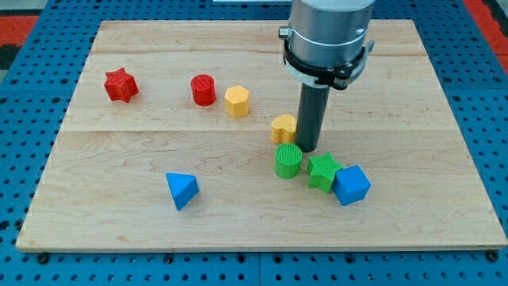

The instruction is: Arrange the green blocks and blue cube diagonally

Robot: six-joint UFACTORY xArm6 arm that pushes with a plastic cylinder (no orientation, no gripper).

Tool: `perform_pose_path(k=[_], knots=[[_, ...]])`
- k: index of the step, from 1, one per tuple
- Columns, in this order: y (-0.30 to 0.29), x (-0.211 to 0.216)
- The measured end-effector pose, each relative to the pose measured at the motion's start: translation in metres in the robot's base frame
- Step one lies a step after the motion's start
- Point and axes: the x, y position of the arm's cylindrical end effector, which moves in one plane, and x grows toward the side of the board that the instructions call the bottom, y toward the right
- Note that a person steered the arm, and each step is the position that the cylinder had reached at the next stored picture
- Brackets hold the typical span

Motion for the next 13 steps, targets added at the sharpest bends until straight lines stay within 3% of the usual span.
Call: perform_pose_path(k=[2, 4, 5, 6, 8, 9, 10, 11, 13], knots=[[-0.057, -0.020], [-0.142, 0.063], [-0.073, 0.077], [-0.045, 0.063], [-0.055, 0.018], [-0.061, 0.073], [0.003, 0.065], [-0.013, 0.032], [-0.052, 0.043]])
